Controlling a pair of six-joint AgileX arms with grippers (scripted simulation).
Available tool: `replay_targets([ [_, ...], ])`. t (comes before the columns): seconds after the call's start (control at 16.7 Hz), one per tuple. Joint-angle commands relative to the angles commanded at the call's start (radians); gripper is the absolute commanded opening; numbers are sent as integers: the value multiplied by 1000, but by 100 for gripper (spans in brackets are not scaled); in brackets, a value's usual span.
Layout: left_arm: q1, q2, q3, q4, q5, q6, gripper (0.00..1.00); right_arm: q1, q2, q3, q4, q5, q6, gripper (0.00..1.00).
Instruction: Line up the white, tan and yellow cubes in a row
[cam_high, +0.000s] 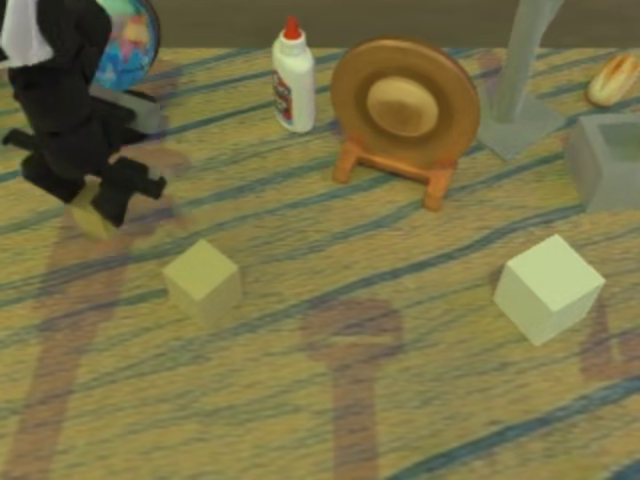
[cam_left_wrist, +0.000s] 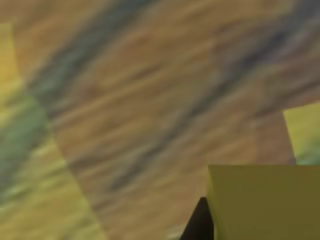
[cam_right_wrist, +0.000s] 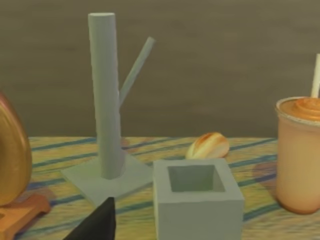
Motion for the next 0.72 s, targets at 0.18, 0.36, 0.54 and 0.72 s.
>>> replay_targets([
  [0.18, 7, -33, 46, -72, -1, -2, 0, 0, 0, 0, 0, 0, 0, 100],
  [0.36, 7, -36, 48, -75, -1, -2, 0, 0, 0, 0, 0, 0, 0, 100],
  [0.54, -9, -27, 54, -76, -2, -12, 0, 0, 0, 0, 0, 0, 0, 100],
  [0.72, -85, 7, 112, -105, -5, -104, 0, 0, 0, 0, 0, 0, 0, 100],
])
